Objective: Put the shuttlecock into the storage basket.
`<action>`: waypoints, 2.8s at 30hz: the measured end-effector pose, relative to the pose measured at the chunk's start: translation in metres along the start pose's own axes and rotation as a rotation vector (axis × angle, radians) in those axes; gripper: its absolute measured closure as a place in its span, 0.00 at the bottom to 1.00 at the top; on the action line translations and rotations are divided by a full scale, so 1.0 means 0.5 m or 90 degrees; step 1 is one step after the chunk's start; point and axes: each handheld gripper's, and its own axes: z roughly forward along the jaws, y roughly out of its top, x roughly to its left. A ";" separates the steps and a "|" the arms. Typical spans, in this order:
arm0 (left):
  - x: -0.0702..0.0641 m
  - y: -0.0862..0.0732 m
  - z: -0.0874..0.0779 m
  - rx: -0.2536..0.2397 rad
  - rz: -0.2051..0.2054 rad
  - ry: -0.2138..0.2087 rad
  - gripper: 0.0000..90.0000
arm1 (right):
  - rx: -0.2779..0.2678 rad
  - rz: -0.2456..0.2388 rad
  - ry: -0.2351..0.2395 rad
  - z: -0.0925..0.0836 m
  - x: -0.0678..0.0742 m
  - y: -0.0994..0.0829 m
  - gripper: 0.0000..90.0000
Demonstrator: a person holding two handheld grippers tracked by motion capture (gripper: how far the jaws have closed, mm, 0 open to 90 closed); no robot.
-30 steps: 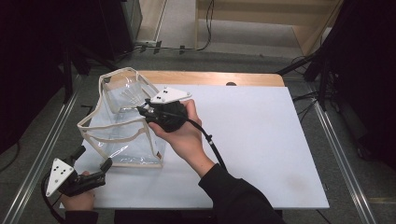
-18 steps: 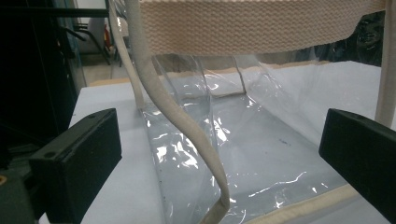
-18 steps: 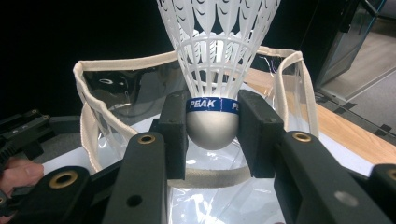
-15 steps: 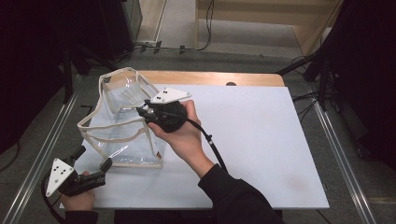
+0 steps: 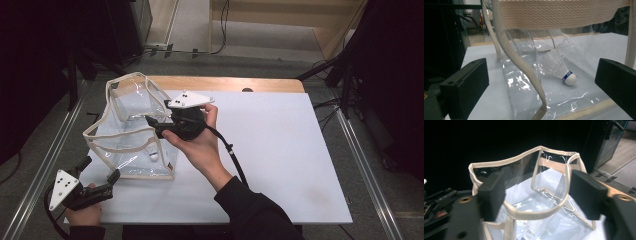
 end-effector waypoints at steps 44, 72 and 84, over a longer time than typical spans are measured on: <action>-0.001 0.000 0.000 0.003 0.001 0.000 0.00 | 0.011 -0.003 -0.025 -0.067 -0.047 -0.102 0.00; -0.001 0.000 0.000 0.003 0.002 0.000 0.00 | 0.013 0.013 -0.047 -0.088 -0.076 -0.176 0.00; -0.002 0.000 0.001 0.004 0.002 0.000 0.00 | 0.016 0.028 -0.067 -0.104 -0.093 -0.210 0.00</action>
